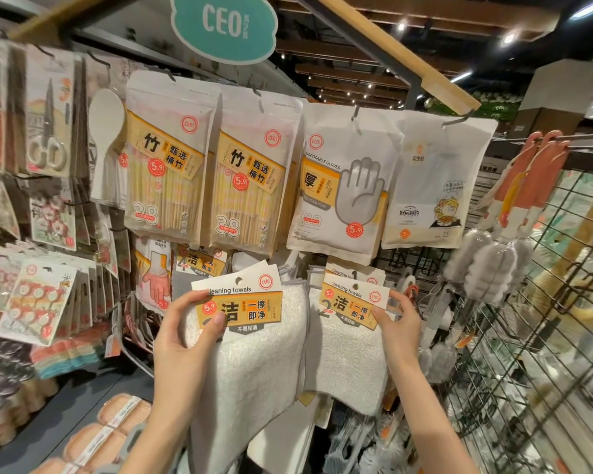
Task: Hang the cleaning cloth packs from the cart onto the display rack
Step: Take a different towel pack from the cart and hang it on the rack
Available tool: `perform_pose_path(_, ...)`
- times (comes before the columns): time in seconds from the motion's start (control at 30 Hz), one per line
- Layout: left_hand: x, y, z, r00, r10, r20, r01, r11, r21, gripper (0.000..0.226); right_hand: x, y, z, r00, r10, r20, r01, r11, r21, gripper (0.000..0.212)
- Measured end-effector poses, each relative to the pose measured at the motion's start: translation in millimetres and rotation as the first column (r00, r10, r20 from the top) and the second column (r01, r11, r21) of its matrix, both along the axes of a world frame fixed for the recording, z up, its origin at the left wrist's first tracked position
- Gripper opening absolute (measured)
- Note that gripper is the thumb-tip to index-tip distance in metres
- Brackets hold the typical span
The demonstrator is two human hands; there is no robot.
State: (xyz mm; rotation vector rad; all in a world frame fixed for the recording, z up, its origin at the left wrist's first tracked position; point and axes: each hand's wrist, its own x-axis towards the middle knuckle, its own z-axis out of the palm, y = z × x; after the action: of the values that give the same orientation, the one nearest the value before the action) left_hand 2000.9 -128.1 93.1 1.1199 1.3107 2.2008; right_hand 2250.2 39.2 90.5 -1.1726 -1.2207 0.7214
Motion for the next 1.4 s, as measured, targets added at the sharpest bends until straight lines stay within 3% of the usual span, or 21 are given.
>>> perform_pose_path(0.17, 0.9, 1.3, -0.2, 1.000, -0.014, 0.007, 0.014, 1.000, -0.007, 0.035, -8.4, 16.1, 4.4, 0.998, -0.062, -0.028, 0.062, 0.998, -0.003, 0.033)
perform_pose_path(0.33, -0.6, 2.7, -0.9, 0.999, -0.035, -0.015, 0.035, 0.999, -0.039, 0.025, -13.0, 37.3, 3.4, 0.988, -0.121, 0.097, 0.119, 0.993, 0.025, 0.025)
perform_pose_path(0.57, -2.8, 2.9, -6.9, 0.997, -0.073, -0.036, 0.069, 0.993, -0.097, 0.040, -10.9, 40.9, -0.3, 0.980, -0.095, 0.174, 0.095, 0.995, 0.012, 0.022)
perform_pose_path(0.8, 5.0, 6.5, -3.5, 0.992, -0.096, -0.077, 0.094, 0.995, -0.019, 0.053, -2.0, 11.5, 7.4, 0.942, -0.033, 0.333, 0.025, 0.999, 0.028, 0.039)
perform_pose_path(1.1, 19.3, 11.0, 3.6, 0.990, -0.108, -0.087, 0.107, 0.994, -0.019, 0.061, -38.1, -47.9, 53.1, 0.916, 0.368, 0.157, -0.385, 0.918, 0.092, 0.020)
perform_pose_path(1.23, 23.2, 11.1, 6.2, 0.991, -0.115, -0.073, 0.111, 0.992, -0.052, 0.056, -53.9, -65.4, 59.7, 0.839, 0.518, 0.167, -0.531, 0.847, 0.039, 0.025)
perform_pose_path(1.4, 22.8, 10.3, 7.0, 0.996, -0.043, -0.076, 0.037, 0.996, -0.082, 0.051, -54.9, -77.5, 59.9, 0.833, 0.540, 0.122, -0.549, 0.834, 0.059, 0.041)
